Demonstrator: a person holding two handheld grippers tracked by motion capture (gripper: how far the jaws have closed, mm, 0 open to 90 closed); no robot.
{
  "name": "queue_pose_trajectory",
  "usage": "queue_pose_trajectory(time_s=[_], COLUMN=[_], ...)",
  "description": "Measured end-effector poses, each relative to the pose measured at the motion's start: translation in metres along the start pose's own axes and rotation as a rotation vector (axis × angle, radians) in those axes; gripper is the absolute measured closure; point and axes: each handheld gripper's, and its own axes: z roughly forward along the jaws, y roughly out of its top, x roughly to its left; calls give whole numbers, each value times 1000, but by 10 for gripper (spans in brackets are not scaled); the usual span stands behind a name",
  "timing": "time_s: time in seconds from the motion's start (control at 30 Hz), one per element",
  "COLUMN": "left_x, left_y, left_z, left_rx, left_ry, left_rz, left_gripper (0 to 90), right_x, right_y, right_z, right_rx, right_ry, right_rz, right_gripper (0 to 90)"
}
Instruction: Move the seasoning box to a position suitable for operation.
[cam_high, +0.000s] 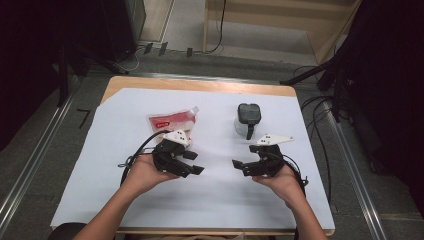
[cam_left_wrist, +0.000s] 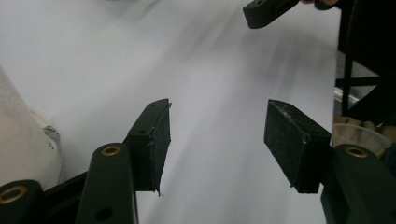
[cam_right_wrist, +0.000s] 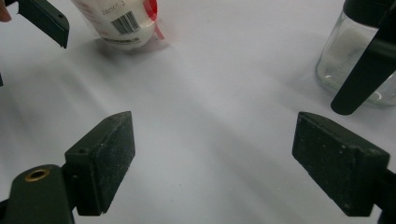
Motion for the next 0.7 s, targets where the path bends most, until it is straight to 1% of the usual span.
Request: queue_pose_trajectory(time_s=[0.03,0.07,0.1,0.17,0.2,0.23,0.27,0.3,0.33,0.37,0.43,0.47,0.57,0.63,0.67,0.7], left_x=[-1,-2,-2,-3,-4,-4,-2,-2,-1,-1,0,0,0,0,0,0], left_y=[0,0,-1,-1,-1,-1,-2,-2,-3,-3,-3,-3,-4,-4,-4,-4], left_z=[-2,-4,-5,-7,-9,-9,-9,-9,-10,-10,-11,-12,-14,-14,-15,-15], left_rx=[7,-7,-14,-15,-18,-18,-6,-6,-5,-5,-10,-19,-18,-22,-21,-21], left_ry=[-4,-15,-27,-26,-13,-13,0,0,5,5,3,-6,1,-1,0,0], left_rz=[-3,-2,-9,-15,-4,-4,8,8,8,8,3,1,6,5,9,9], left_gripper=[407,406,402,369,368,368,368,369,369,369,369,370,370,371,372,373], right_x=[0,-1,-1,-1,-2,-2,-2,-2,-3,-2,-3,-2,-2,-1,-1,0], right_y=[0,0,0,1,2,2,3,3,5,5,6,6,6,6,6,6], right_z=[0,-1,-1,-1,-2,-2,-4,-4,-6,-7,-8,-10,-11,-11,-11,-12], right_rx=[2,4,3,3,6,6,-1,-1,-25,-31,-38,-39,-41,-39,-41,-45], right_ry=[3,1,3,10,15,15,9,9,3,0,-2,1,-1,4,6,-4], right_rz=[5,2,-3,-4,-8,-8,-12,-12,-27,-18,-19,-5,-15,-13,-15,-19], right_gripper=[190,223,239,257,296,296,330,330,358,364,364,366,377,382,373,353])
